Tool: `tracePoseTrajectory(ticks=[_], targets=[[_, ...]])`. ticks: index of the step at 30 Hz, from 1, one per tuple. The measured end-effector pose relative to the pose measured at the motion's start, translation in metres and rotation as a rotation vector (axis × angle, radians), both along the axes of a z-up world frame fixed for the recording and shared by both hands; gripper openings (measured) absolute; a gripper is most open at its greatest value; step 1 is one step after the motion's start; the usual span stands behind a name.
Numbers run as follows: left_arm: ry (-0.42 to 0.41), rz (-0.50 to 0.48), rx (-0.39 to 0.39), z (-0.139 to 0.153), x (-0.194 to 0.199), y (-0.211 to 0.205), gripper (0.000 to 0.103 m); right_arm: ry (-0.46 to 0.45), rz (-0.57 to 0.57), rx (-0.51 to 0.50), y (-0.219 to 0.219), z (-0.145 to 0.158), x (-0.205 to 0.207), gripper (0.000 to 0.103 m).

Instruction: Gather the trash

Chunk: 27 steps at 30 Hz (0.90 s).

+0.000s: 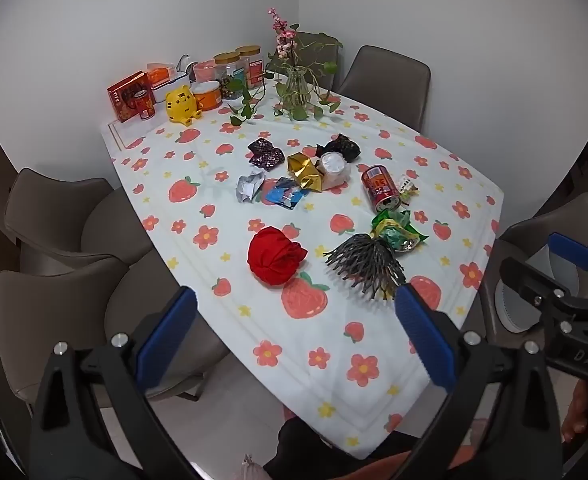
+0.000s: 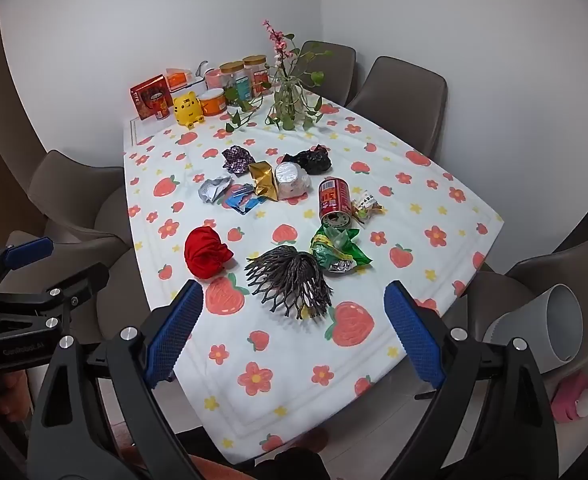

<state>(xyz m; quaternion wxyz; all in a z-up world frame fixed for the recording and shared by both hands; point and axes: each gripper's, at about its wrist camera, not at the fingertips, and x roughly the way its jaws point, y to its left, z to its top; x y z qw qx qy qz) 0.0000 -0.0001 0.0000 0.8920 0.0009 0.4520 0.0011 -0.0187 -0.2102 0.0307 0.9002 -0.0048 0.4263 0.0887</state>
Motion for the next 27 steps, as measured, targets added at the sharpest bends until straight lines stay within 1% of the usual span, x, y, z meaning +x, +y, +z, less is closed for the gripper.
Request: tracePoseTrajectory(ticks=[6, 7, 10, 13, 15, 16, 20, 27], targets=[[-0.001, 0.001, -0.003, -0.001, -0.0005, 0.0007, 0.099, -0.008, -0.009, 0.008, -0.0101, -0.0002, -0.0012, 0.089], [-0.001, 0.002, -0.005, -0.0015, -0.0007, 0.0013, 0.099, 0.007, 0.0, -0.002, -0.0031, 0.002, 0.0032, 0.089], [0.0, 0.001, 0.006, 0.0001, -0.0001, 0.0, 0.099, 0.008, 0.001, 0.001, -0.004, 0.0031, 0.0017, 0.089], [0.0, -0.001, -0.002, 0.0004, -0.0003, 0.0011, 0.099, 0.009, 0.002, 0.002, -0.0018, 0.0078, -0.0008, 0.089], [0.0, -0.004, -0.011, 0.0008, -0.0006, 0.002, 0.099, 0.009, 0.003, 0.004, -0.0035, 0.004, 0.0025, 0.089], [0.001, -0.002, -0.003, 0.0002, -0.0002, -0.0002, 0.099, 0.008, 0.003, 0.004, -0.0045, 0.0026, 0.0036, 0.089], [-0.002, -0.006, -0.004, 0.0043, -0.0016, 0.0061, 0.099, 0.007, 0.003, 0.004, -0.0051, 0.0033, 0.0046, 0.089], [-0.001, -0.005, -0.002, 0.0026, 0.0007, 0.0036, 0.099, 0.009, 0.001, 0.004, -0.0077, 0.0061, 0.0055, 0.089]])
